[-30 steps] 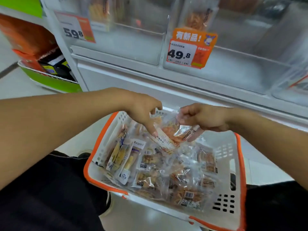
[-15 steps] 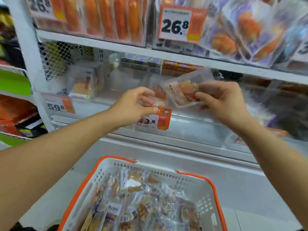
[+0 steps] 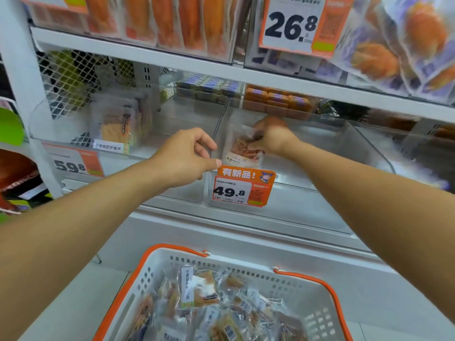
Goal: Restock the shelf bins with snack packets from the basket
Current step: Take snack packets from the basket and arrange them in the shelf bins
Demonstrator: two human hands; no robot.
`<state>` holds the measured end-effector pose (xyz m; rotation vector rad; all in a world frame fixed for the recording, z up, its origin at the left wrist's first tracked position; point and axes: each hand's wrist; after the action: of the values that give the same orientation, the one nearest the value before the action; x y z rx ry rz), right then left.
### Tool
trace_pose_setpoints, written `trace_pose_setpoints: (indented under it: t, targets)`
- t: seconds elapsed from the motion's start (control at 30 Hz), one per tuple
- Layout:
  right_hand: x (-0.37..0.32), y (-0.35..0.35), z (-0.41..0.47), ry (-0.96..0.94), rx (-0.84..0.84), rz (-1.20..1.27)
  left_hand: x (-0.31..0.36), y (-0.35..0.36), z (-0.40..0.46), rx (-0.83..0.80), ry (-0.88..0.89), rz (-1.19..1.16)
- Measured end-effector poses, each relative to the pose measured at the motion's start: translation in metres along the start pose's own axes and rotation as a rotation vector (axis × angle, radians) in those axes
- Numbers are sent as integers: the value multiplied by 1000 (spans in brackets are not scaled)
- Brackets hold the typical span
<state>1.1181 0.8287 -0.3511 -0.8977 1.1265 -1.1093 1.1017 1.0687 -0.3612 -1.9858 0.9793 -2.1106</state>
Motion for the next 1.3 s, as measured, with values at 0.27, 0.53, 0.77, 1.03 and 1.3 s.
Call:
trace_pose_setpoints:
  t: [0.27,0.53,0.77,1.03,1.3]
  targets:
    - [3,5,3,38,103,-16,-2,2,1,32,-21,41]
    - [12,-2,-11,46,217,-18,-1,1,-2,98,-103,150]
    - [9,0,-19,25,199,-49,-2,1,-12,102,-89,208]
    - [-63,-5,-116,-251,880,-18,-10,-6,-33,-253,-68,683]
    - [-93,188,-206,-235,-847,174,-75,32,-67,-863,-303,1208]
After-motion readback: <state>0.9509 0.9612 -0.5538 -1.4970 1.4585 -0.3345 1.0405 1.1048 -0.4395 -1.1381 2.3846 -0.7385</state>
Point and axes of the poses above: each hand's wrist, its own z-axis towards the middle knuckle, its own y-axis out of the palm, x = y × z, and after that the axes turned 13 degrees about -y, right-handed
